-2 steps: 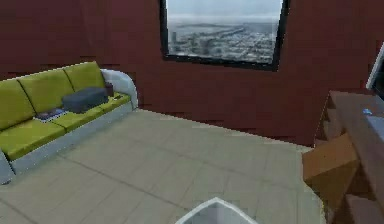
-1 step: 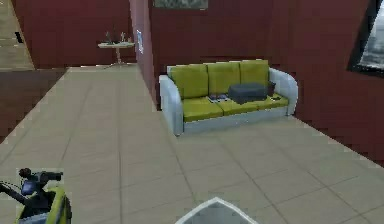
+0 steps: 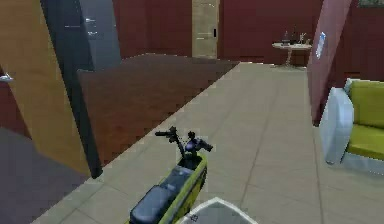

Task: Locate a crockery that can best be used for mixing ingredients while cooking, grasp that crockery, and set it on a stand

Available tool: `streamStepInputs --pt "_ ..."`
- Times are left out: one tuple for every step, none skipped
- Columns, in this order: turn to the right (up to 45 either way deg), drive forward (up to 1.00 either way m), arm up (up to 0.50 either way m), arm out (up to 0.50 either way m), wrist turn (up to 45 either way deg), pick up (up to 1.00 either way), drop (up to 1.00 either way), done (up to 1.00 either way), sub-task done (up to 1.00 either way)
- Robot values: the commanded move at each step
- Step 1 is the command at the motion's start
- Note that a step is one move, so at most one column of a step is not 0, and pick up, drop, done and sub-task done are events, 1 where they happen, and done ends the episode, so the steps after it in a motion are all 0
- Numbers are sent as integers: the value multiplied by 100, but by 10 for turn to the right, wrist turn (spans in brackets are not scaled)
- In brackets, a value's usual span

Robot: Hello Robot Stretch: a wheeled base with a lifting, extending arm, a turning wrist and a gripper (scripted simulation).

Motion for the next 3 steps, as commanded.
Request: streamStepInputs --pt "-450 0 0 0 0 0 0 0 0" --pt "-180 0 0 0 0 0 0 0 0" --pt "0 100 0 0 0 0 0 0 0"
